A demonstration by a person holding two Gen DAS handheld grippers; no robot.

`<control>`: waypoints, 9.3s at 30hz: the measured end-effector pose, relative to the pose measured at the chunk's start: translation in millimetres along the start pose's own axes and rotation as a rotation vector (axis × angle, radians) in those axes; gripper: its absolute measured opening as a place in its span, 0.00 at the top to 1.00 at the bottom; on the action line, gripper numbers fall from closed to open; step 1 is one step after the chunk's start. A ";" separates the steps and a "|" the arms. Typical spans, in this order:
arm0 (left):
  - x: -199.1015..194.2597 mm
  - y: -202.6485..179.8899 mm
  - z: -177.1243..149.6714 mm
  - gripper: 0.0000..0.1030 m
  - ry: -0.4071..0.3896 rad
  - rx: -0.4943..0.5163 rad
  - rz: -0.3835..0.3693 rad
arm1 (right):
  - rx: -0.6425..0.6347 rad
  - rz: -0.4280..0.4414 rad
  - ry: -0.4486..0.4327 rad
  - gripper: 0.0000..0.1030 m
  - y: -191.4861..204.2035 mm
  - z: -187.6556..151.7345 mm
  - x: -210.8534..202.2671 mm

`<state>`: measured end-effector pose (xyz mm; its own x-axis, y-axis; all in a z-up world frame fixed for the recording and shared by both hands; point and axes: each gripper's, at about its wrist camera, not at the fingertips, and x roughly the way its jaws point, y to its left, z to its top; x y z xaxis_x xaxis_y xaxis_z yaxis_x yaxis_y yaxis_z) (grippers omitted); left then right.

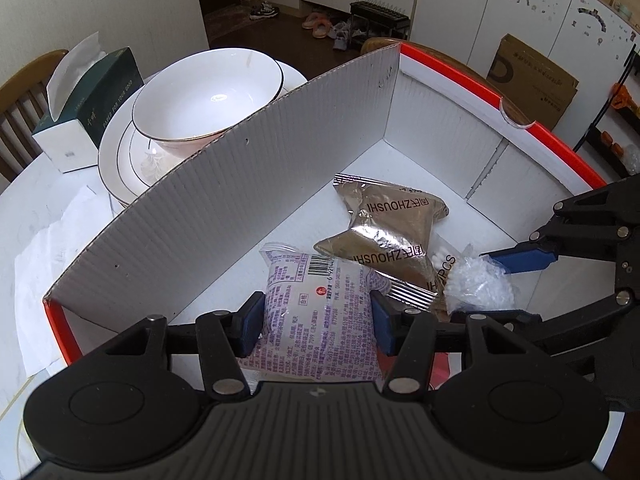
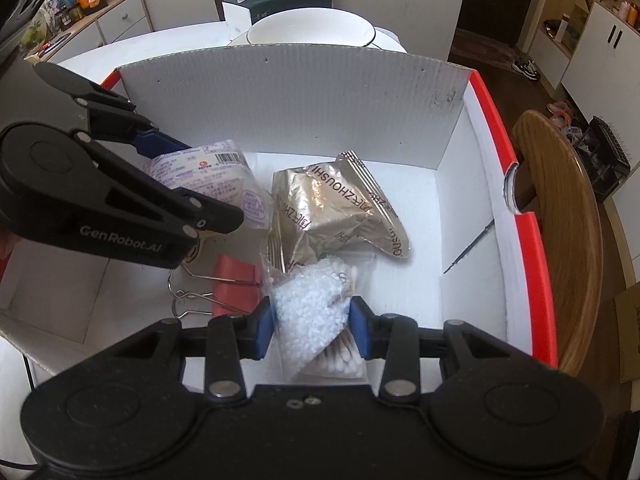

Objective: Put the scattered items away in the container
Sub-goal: 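Open both tools to drop the bead bag and snack bag into the box, then withdraw both tools from the box toward the remaining table items, then grasp the silver foil packet with the right tool while the left tool grasps the light-blue medicine box, then carry the foil packet and medicine box with both tools over the box, then lower the foil packet and medicine box into the box and open both tools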

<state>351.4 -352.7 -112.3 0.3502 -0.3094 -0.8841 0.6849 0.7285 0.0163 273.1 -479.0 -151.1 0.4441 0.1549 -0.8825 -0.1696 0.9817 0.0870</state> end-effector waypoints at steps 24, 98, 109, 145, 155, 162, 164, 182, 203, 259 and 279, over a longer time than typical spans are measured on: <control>-57.3 -0.3 -19.1 0.36 -0.171 -0.019 -0.061 | 0.013 0.027 -0.108 0.36 -3.5 3.1 -50.7; -257.2 193.2 -342.5 0.00 -0.453 -0.274 0.110 | -0.100 0.062 -0.266 0.06 326.4 -10.2 -62.8; -238.9 166.1 -385.3 0.00 -0.428 -0.168 0.040 | -0.133 0.052 -0.221 0.06 347.7 -5.1 -19.9; -187.0 143.7 -423.1 0.27 -0.345 -0.025 -0.045 | -0.222 0.105 -0.097 0.18 374.0 -3.2 44.9; -186.8 143.9 -425.7 0.48 -0.323 -0.063 -0.053 | -0.213 0.101 -0.115 0.30 371.2 -3.3 42.4; -185.1 143.0 -419.2 0.54 -0.293 -0.105 -0.024 | -0.199 0.081 -0.103 0.40 367.3 -3.6 38.7; -184.7 141.3 -416.1 0.59 -0.282 -0.111 -0.015 | -0.190 0.075 -0.101 0.41 364.2 -4.5 36.8; -191.7 130.8 -382.6 0.68 -0.292 -0.246 0.025 | -0.083 0.114 -0.138 0.44 310.1 -27.6 -15.2; -215.6 89.8 -286.4 0.68 -0.401 -0.275 0.051 | -0.021 0.120 -0.279 0.44 223.8 -26.4 -105.0; -56.1 -43.3 -39.3 0.68 -0.231 0.089 0.080 | 0.040 -0.093 -0.203 0.44 -11.1 0.3 -37.6; -31.8 -45.3 -33.1 0.66 -0.072 0.158 -0.021 | -0.033 -0.067 -0.159 0.42 -7.5 -0.6 -22.8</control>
<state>288.1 -355.6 -100.4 0.3757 -0.3704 -0.8495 0.7824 0.6181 0.0765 263.8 -489.9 -131.9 0.5883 0.1079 -0.8014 -0.1632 0.9865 0.0131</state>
